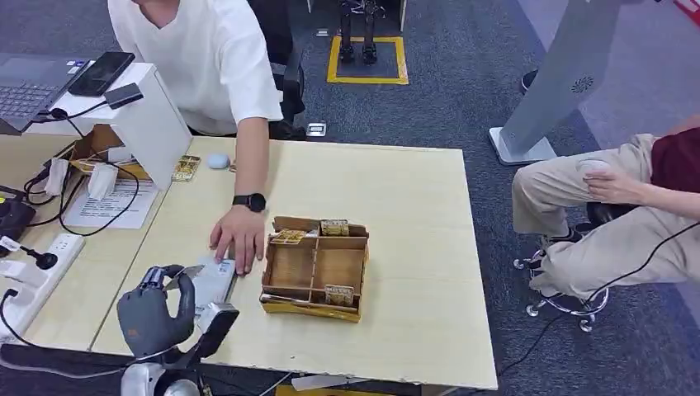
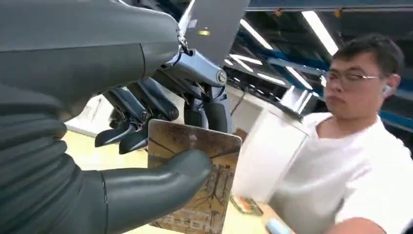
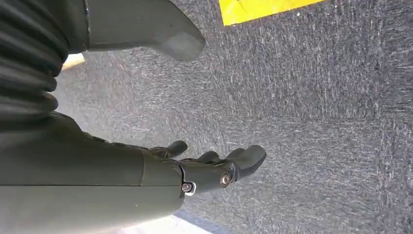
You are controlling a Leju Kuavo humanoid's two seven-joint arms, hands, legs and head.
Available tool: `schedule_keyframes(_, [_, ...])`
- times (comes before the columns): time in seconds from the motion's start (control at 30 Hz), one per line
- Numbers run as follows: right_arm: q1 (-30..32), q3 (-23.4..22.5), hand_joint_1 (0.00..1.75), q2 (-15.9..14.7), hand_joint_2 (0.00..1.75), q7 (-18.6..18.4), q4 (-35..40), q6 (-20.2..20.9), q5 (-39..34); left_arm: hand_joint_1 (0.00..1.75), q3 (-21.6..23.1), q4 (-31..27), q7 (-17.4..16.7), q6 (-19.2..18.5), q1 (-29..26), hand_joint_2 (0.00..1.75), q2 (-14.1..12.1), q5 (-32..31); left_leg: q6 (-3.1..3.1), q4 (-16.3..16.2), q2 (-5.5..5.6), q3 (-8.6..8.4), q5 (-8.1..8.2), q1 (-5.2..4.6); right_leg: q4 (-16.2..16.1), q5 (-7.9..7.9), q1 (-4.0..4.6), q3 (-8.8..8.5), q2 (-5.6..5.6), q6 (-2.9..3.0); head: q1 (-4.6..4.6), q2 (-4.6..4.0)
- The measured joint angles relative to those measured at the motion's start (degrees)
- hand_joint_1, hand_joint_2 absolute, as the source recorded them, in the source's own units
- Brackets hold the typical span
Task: Pass the card to the sensor for recognition and then transmit it.
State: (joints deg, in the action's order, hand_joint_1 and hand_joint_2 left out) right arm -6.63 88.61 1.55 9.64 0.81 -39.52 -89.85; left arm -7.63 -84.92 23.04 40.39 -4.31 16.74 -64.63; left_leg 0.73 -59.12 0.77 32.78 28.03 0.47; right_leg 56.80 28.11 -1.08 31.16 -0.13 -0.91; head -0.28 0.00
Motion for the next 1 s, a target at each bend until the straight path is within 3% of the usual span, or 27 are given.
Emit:
schedule_keyframes(0.17, [0.0,0.4,0.00,0.0,1.75,-0.1,-0.1,0.0,0.4,1.75,-0.9,-0.3,0.3,0.0,0.6,1.75,0.0,0.2,0.00,0.0,0.00,0.00,0.00,-0.01,0.0,0.00,-0.02,0.00,0.00,0.00,0.00,0.00])
schedule_keyframes(0.37, [-0.1,0.4,0.00,0.1,1.75,-0.5,-0.1,0.0,2.4,1.75,-1.2,0.9,-1.2,-0.1,1.5,1.75,-0.1,-4.0,0.00,0.0,0.00,0.00,0.00,-0.03,0.0,0.00,-0.02,0.00,0.00,-0.01,0.00,0.02])
schedule_keyframes(0.47, [-0.3,0.0,0.00,0.1,1.75,-0.7,-0.1,0.0,3.5,1.75,-1.3,3.9,-3.6,-0.2,2.1,1.75,-0.1,-7.7,0.00,0.0,0.00,0.00,0.00,-0.02,0.0,0.00,-0.01,0.00,0.01,0.00,0.00,0.00])
schedule_keyframes(0.63, [-0.3,-0.3,0.00,0.1,1.75,-0.7,-0.1,0.0,3.3,1.75,-1.9,7.3,-4.4,-0.2,2.4,1.75,-0.3,-8.0,0.00,0.0,0.00,0.01,0.00,-0.02,0.0,0.00,-0.01,0.01,0.01,0.00,0.00,0.02])
schedule_keyframes(0.8, [-0.3,-0.3,0.00,0.1,1.75,-0.7,-0.1,0.0,2.0,1.75,-2.0,12.9,-8.9,-0.2,3.2,1.75,-0.4,-10.8,0.00,0.0,0.00,0.02,0.00,-0.02,0.0,0.00,-0.01,0.01,0.01,0.00,-0.02,0.00])
schedule_keyframes(1.0, [-0.3,0.2,0.00,0.1,1.75,-0.7,0.1,0.0,0.9,1.75,-1.9,18.9,-10.0,-0.1,4.5,1.75,-0.5,-11.8,0.01,0.0,0.01,-0.05,0.00,-0.07,0.0,0.00,-0.04,-0.05,0.00,-0.01,0.00,0.02])
